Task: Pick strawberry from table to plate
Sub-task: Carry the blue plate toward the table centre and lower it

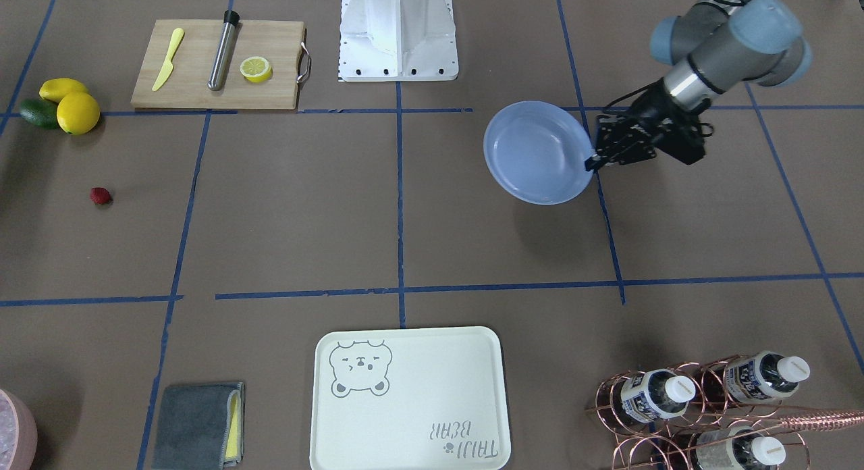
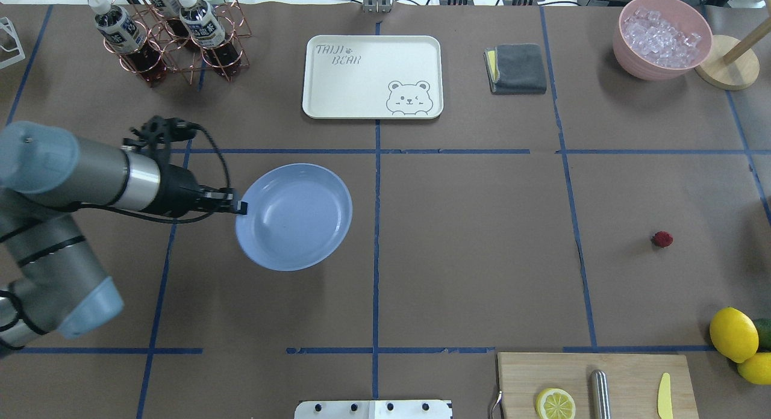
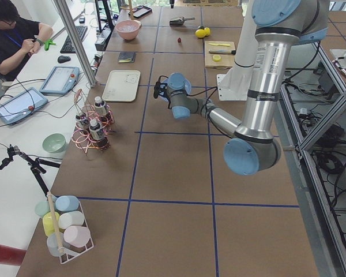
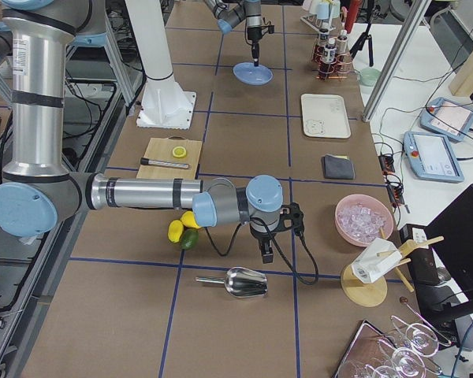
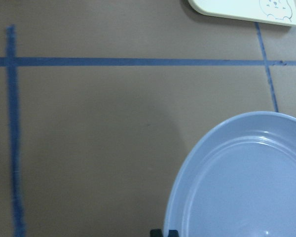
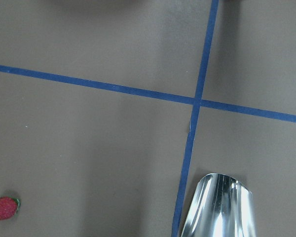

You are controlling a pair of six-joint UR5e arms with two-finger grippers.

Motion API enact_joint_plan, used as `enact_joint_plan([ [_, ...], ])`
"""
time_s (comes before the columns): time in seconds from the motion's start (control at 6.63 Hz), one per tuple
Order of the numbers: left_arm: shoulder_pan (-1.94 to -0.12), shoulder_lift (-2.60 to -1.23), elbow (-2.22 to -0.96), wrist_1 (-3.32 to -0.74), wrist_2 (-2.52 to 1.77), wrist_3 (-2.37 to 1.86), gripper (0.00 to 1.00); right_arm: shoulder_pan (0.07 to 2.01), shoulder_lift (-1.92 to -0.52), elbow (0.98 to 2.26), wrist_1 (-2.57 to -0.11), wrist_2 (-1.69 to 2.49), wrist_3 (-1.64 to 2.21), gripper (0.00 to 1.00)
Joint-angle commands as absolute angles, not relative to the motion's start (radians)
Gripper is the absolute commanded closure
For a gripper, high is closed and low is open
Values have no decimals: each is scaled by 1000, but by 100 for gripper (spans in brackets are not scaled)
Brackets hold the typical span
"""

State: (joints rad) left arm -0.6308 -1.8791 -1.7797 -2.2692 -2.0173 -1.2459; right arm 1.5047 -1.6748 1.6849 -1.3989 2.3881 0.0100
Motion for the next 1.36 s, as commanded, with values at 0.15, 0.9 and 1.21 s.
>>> enact_joint_plan([
  [0.15, -471, -2069, -1674, -2132, -1844, -1310, 100, 1505, -1675, 1684, -1399, 2387, 11, 0],
  [0.9, -433, -2075, -1621, -2132, -1795, -1307, 100, 1505, -1674, 1686, -1399, 2387, 11, 0],
  [1.21, -433, -2075, -1620, -2132, -1795, -1307, 99, 1505, -1672, 1686, -1399, 2387, 11, 0],
])
